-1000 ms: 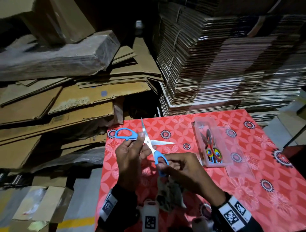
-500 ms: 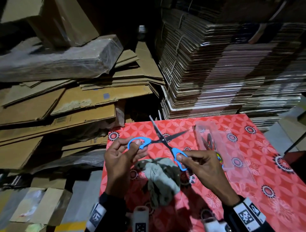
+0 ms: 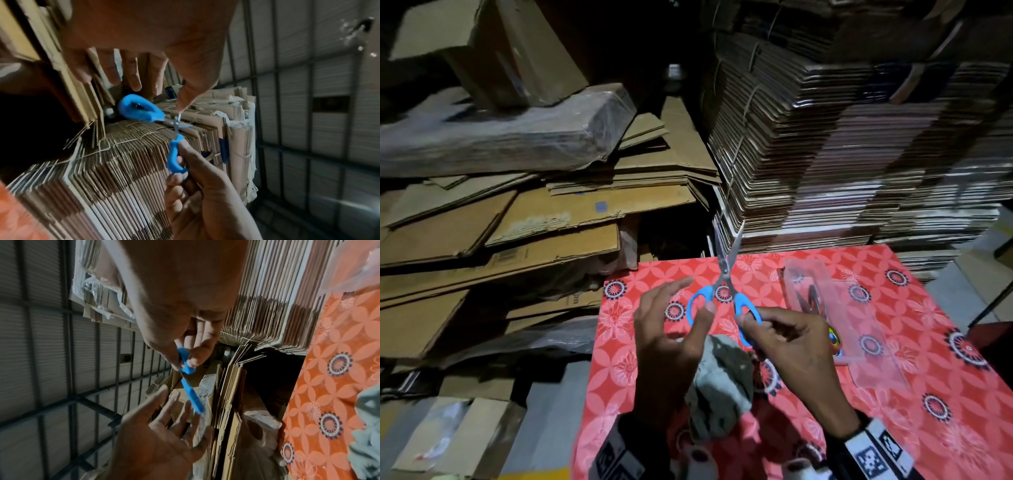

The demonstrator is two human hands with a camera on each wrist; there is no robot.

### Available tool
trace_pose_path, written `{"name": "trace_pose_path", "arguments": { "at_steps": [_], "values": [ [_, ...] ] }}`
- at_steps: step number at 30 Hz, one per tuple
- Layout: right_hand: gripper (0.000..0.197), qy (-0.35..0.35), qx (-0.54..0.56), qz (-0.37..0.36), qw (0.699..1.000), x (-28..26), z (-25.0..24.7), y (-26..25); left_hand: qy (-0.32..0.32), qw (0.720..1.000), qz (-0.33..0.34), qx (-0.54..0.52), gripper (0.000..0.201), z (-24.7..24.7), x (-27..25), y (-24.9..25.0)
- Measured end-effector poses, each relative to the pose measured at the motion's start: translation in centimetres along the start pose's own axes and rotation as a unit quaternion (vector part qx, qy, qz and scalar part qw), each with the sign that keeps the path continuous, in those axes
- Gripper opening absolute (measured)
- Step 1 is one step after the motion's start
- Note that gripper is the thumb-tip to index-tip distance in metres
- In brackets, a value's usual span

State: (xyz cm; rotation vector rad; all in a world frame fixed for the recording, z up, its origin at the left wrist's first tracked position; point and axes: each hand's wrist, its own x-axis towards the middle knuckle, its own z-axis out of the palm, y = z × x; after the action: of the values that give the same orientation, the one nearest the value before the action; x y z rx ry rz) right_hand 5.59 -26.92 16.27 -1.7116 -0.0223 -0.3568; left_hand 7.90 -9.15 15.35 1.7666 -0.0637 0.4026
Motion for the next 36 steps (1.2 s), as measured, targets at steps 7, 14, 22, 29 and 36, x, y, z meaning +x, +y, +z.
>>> {"name": "trace_pose_path", "arguments": {
  "at_steps": [7, 14, 22, 29, 36],
  "values": [
    [0.008, -0.037, -0.237, -0.189, 0.952, -0.5, 1.9, 0.2, -0.217, 0.916, -0.168, -0.294, 0.023, 2.3, 0.0, 1.2],
    [0.012, -0.122, -0.188, -0.198, 0.954, -0.6, 0.6, -0.8, -0.178, 0.917, -0.216, -0.286, 0.017, 1.6, 0.4, -0.6],
    [0.014, -0.024, -0.239, -0.142, 0.960, 0.6, -2.6, -0.2, -0.197, 0.910, -0.221, -0.290, 0.036, 1.0, 0.8, -1.5],
    [0.021, -0.068, -0.191, -0.069, 0.977, -0.5, -2.4, 0.4, -0.234, 0.913, -0.191, -0.276, 0.030, 1.7, 0.6, -1.9],
    [0.016, -0.034, -0.157, 0.012, 0.987, -0.5, -3.0, 1.1, -0.248, 0.907, -0.202, -0.275, 0.031, 3.7, -0.4, -2.4]
  ]
}}
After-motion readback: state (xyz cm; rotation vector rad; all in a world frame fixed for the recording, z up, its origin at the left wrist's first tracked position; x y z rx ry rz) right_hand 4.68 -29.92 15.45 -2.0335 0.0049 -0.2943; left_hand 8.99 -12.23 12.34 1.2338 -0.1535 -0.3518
